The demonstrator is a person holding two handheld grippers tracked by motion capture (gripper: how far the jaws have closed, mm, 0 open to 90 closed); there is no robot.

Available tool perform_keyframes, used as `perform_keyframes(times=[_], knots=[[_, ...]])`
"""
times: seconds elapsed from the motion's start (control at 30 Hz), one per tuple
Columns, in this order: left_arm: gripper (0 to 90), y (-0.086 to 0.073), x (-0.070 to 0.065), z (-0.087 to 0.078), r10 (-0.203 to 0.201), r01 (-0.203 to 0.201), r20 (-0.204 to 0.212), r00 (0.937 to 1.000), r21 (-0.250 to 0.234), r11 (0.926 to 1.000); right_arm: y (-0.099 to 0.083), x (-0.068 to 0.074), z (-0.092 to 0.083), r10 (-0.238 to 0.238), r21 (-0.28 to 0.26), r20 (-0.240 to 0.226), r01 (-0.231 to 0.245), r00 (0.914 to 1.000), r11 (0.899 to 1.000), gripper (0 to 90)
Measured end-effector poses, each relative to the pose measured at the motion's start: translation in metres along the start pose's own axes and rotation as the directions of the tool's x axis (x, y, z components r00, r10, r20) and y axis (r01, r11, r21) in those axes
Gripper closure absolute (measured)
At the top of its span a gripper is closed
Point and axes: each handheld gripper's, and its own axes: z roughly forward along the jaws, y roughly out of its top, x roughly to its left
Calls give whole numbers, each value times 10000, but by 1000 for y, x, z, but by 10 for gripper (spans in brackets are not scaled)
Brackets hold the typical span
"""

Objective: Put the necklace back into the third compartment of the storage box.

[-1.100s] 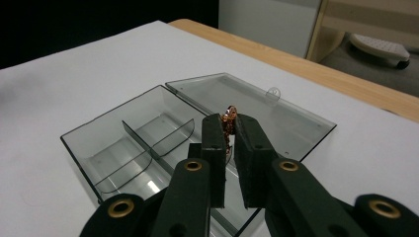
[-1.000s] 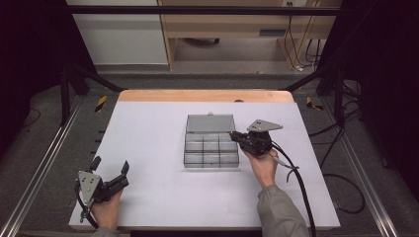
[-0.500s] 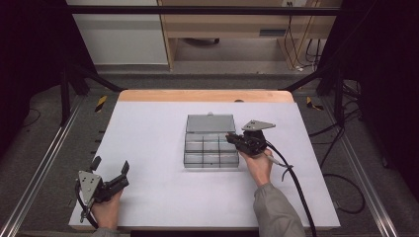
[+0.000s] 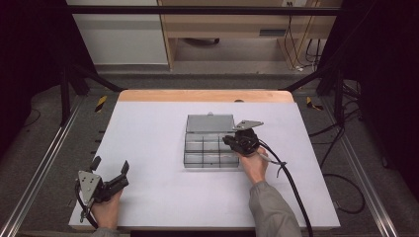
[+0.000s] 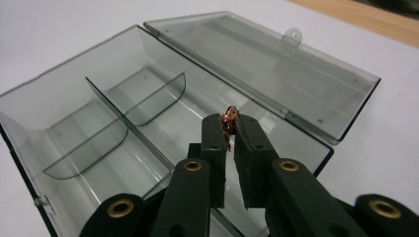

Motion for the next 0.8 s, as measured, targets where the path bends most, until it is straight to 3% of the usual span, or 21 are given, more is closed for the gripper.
perform_keyframes(times=[0.8], knots=[[58,0,0,0,-7,7,-3,10000,-5,10000,-4,-2,7,90,514,76,-94,9999,9986,822]])
